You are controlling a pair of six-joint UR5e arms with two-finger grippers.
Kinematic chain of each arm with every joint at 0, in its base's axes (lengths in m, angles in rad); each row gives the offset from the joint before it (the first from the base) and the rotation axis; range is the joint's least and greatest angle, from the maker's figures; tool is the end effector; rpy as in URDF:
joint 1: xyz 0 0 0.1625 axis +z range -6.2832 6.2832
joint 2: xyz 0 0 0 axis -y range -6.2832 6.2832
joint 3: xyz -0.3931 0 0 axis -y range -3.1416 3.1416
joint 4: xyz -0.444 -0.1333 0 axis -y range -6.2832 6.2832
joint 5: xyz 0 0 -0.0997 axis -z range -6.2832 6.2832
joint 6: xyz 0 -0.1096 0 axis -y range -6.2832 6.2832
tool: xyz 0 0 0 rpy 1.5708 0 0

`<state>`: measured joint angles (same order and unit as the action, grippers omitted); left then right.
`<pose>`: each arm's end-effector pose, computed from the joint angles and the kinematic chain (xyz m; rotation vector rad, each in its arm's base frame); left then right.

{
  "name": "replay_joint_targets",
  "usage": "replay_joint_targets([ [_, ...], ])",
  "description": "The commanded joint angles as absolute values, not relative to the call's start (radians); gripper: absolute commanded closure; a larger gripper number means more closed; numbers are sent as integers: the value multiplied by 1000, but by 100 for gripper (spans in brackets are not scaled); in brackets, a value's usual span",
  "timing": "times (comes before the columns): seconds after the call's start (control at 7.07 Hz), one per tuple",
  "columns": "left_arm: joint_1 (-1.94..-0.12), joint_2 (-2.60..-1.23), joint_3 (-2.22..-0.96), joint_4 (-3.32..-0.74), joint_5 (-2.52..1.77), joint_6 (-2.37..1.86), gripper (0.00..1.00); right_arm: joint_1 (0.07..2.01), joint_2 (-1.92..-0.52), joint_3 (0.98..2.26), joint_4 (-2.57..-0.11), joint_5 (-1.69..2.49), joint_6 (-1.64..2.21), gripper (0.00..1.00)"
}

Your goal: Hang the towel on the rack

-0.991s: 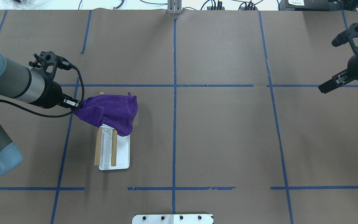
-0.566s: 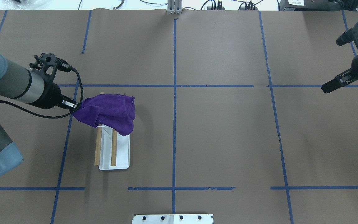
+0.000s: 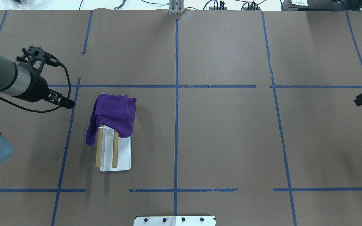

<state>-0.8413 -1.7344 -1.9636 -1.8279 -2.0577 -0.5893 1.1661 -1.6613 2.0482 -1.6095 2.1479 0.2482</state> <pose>0.3254 -0.4870 0.3099 0.3495 0.8542 0.3281 -0.1296 -0.4892 0.4388 0.1377 -0.6511 -0.2512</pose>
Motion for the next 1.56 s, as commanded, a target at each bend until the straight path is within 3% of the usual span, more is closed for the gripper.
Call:
replay_joint_targets([
  [0.0, -984, -1650, -1924, -1818, -2192, -588, 0, 1312, -1716, 1947, -1611, 2160, 168, 0],
  [0.28, -1214, -1548, -1873, -1813, -2332, -319, 0, 1512, -1723, 1832, -1615, 2294, -13, 0],
  [0.57, -1337, -1504, -1819, -1726, -2332, -59, 0, 1600, -1790, 1813, -1611, 2332, -64, 0],
  [0.99, -1454, -1376, -1798, -1701, -2332, 106, 0, 1601, -1789, 1815, -1609, 2325, -46, 0],
  [1.42, -1511, -1397, -1793, -1625, -2321, 100, 0, 1601, -1787, 1813, -1609, 2322, -46, 0],
])
